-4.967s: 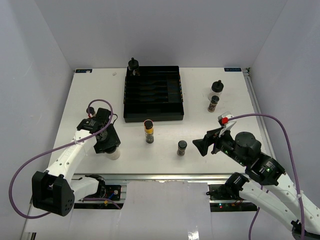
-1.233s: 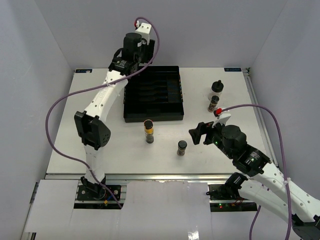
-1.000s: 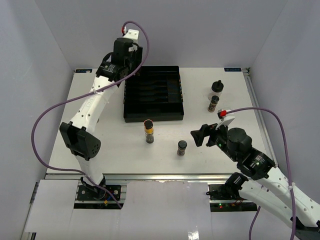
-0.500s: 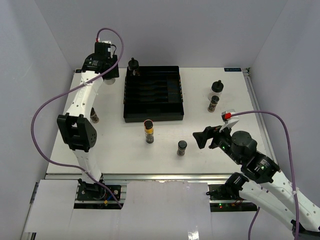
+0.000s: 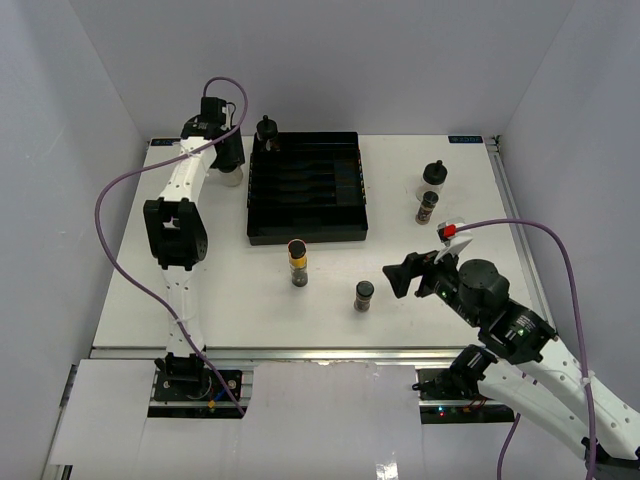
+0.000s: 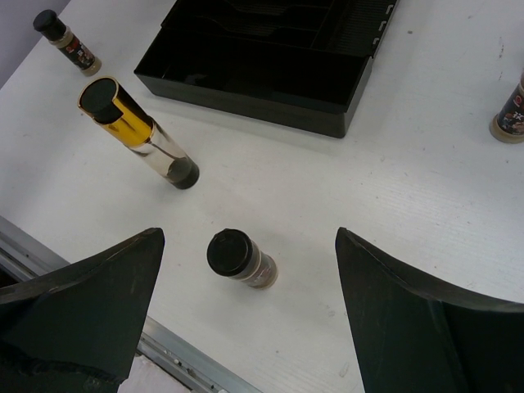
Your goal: Organize the condiment bottles
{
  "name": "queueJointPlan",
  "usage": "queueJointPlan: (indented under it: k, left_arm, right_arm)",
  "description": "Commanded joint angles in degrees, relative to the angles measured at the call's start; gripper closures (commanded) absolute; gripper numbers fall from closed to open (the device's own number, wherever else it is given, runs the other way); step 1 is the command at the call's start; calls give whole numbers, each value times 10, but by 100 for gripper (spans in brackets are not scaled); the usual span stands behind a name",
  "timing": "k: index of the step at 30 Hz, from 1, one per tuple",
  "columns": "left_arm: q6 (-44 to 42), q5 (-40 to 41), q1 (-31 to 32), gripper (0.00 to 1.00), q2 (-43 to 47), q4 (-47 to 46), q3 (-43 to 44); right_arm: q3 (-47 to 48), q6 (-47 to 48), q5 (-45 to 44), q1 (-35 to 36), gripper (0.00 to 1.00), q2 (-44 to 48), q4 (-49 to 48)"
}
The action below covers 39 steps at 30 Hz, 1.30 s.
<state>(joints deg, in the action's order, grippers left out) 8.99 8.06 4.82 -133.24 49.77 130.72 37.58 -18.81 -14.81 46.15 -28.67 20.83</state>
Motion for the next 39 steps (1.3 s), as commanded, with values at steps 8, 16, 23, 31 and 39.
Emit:
queueJointPlan:
  k: [8, 16, 23, 31, 39]
  left_arm:
    - [12, -11, -6, 100, -7, -45, 17]
    - [8, -12, -10, 79, -15, -46, 17]
    - [3, -1, -10, 64, -19, -49, 9]
    - [2, -13, -10, 39, -15, -60, -4]
    - [7, -6, -8, 2, 53, -155, -122]
  right_arm:
    - [6, 22, -9, 1, 9, -10, -37]
    - [4, 19, -9, 2, 9, -8, -39]
    - [-2, 19, -10, 2, 9, -6, -44]
    - [-8, 26, -26, 2, 9, -7, -45]
    - [-15, 32, -34, 2, 9, 5, -44]
